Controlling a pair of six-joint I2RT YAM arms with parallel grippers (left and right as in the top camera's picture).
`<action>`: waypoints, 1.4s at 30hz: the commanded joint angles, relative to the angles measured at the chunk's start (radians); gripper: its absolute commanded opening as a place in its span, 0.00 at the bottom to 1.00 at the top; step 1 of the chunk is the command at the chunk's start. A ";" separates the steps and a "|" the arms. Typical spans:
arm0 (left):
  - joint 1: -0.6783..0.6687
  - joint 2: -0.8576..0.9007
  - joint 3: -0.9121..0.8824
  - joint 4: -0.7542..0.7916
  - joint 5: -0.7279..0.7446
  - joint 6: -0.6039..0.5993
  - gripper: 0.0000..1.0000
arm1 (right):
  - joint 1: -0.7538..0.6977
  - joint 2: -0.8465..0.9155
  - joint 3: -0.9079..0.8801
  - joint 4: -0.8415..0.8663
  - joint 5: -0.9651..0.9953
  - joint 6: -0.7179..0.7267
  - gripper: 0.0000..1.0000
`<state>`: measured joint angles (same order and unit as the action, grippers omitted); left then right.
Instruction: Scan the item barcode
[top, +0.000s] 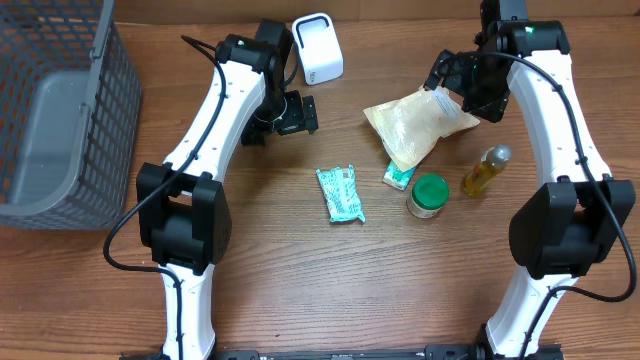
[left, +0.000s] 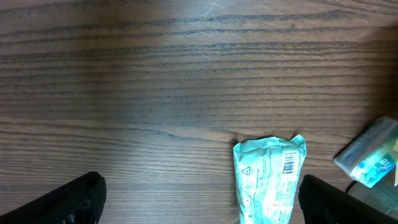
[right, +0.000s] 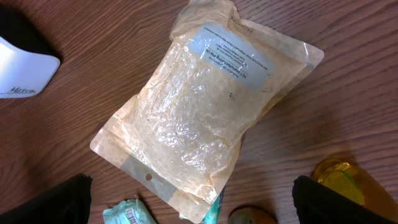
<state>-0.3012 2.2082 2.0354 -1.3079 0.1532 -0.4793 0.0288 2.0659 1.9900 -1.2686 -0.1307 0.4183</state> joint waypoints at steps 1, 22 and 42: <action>-0.007 -0.018 0.009 0.004 -0.007 0.008 1.00 | 0.003 0.009 0.027 0.003 -0.005 0.001 1.00; -0.007 -0.018 0.009 0.004 -0.006 0.008 1.00 | 0.145 -0.085 0.027 0.006 -0.005 0.001 1.00; -0.007 -0.018 0.009 0.004 -0.006 0.008 1.00 | 0.270 -0.274 0.027 0.006 -0.005 0.001 1.00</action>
<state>-0.3012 2.2082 2.0354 -1.3079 0.1532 -0.4793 0.3019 1.8385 1.9900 -1.2675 -0.1333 0.4183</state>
